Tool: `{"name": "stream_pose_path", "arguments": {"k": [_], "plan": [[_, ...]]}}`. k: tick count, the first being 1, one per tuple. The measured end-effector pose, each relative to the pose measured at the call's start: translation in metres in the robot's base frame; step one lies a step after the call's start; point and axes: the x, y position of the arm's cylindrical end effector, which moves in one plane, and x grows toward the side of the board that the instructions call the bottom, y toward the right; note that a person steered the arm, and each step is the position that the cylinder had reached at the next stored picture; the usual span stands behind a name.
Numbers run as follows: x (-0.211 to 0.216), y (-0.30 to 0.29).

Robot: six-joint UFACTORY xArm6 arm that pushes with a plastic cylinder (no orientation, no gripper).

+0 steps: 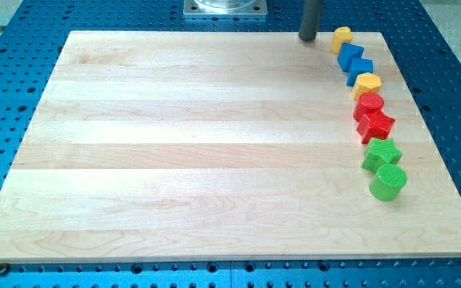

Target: Move the heart to the top right of the triangle

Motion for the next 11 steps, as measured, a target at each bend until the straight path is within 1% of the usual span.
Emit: {"name": "stream_pose_path", "arguments": {"k": [1,2,3,4,5,6,7,8,9,10,11], "plan": [[0.014,0.032],[0.017,0.041],[0.013,0.01],[0.013,0.012],[0.117,-0.034],[0.228,-0.062],[0.326,-0.058],[0.412,-0.017],[0.413,0.027],[0.411,0.106],[0.366,0.143]]}}
